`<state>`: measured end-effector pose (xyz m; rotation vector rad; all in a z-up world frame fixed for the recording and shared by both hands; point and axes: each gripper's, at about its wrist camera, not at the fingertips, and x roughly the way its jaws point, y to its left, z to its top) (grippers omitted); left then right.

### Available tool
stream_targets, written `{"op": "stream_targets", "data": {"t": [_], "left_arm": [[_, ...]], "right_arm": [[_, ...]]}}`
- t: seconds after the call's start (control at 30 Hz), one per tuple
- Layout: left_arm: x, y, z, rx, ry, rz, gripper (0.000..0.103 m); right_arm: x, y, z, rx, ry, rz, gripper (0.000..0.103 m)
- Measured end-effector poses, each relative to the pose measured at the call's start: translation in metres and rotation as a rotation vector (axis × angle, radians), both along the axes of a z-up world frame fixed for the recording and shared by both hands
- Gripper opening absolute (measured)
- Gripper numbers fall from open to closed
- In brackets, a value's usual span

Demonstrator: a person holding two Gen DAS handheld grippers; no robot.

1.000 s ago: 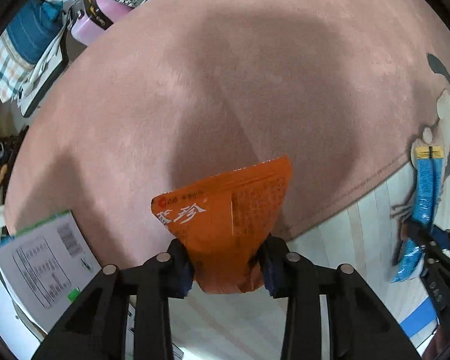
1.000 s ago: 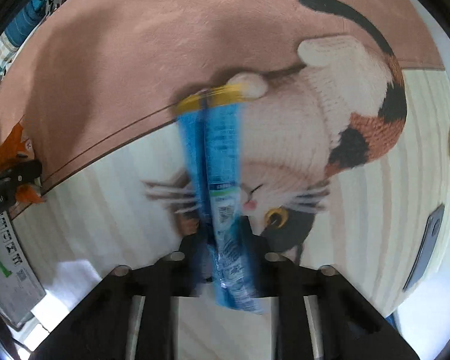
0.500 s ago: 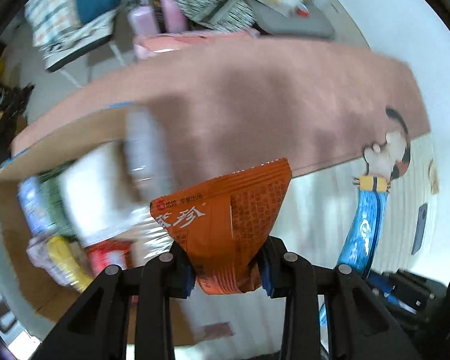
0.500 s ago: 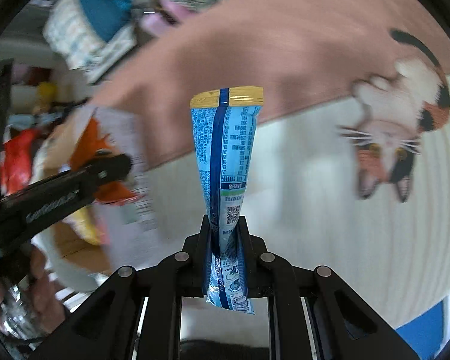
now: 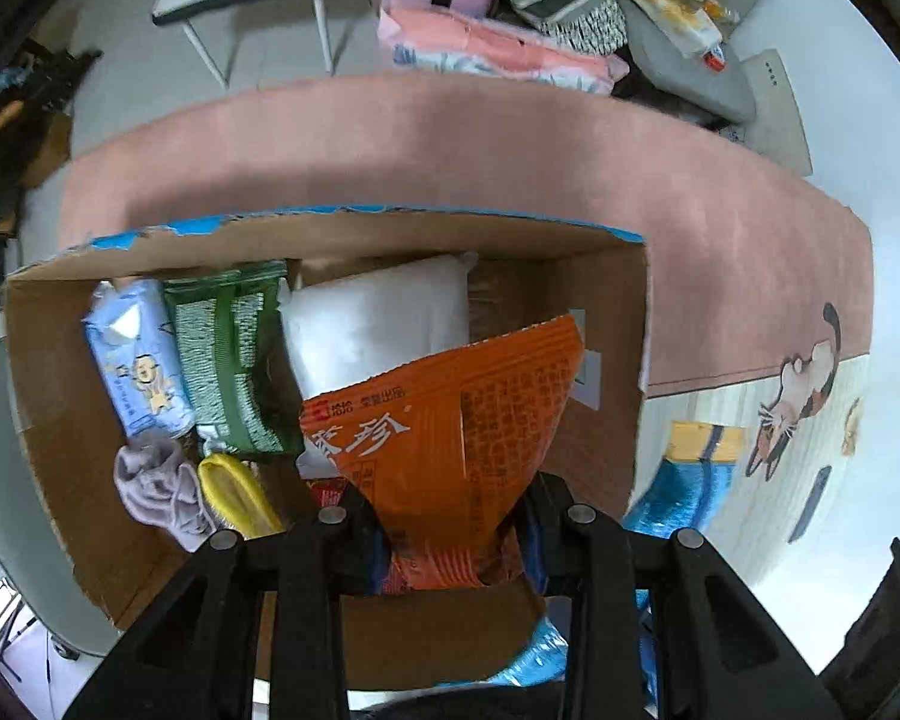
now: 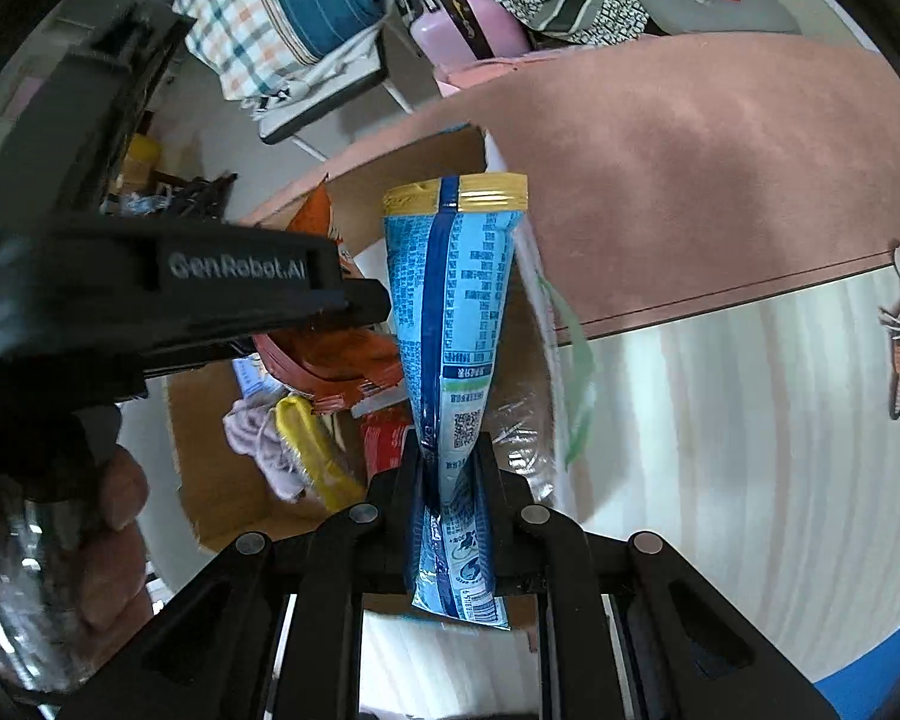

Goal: Organize soft objects
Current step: 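Place the orange bag and blue tubes into the box and release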

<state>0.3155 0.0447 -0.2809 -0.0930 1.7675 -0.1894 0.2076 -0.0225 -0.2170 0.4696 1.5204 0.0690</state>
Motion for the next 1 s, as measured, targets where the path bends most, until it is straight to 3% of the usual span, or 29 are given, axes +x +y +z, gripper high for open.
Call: {"op": "stream_targets", "data": {"t": [0.1,0.2,0.27,0.3,0.53,0.63,0.73,0.83,1.0], "left_arm": [[0.004,0.003,-0.018,-0.065,0.071,-0.005,0.031],[0.002,0.003,-0.033,-0.107,0.144,-0.014,0.034],[0.000,0.001,-0.037,-0.106,0.157,-0.028,0.046],[0.000,0.001,-0.037,-0.108,0.154,-0.035,0.048],[-0.003,0.000,-0.027,-0.077,0.083,-0.068,0.064],[-0.005,0.006,-0.017,-0.074,0.046,-0.072,0.072],[-0.008,0.017,0.000,-0.070,-0.007,-0.049,0.080],[-0.015,0.032,0.020,-0.027,-0.099,-0.035,0.086],[-0.043,0.060,0.049,0.027,-0.222,0.004,0.092]], "right_arm": [[0.000,-0.002,-0.013,-0.025,0.020,0.002,0.016],[0.001,-0.004,-0.028,-0.039,0.063,0.014,0.024],[0.011,-0.006,-0.036,-0.045,0.062,0.013,0.057],[0.010,-0.005,-0.034,-0.054,0.054,0.008,0.061],[0.014,-0.006,-0.032,-0.096,0.057,0.008,0.062],[0.011,-0.008,-0.035,-0.098,0.049,0.010,0.074],[0.007,-0.009,-0.028,-0.114,0.031,0.017,0.077],[0.003,-0.008,-0.019,-0.148,-0.001,0.039,0.098],[-0.007,-0.005,0.000,-0.227,-0.047,0.073,0.103]]}}
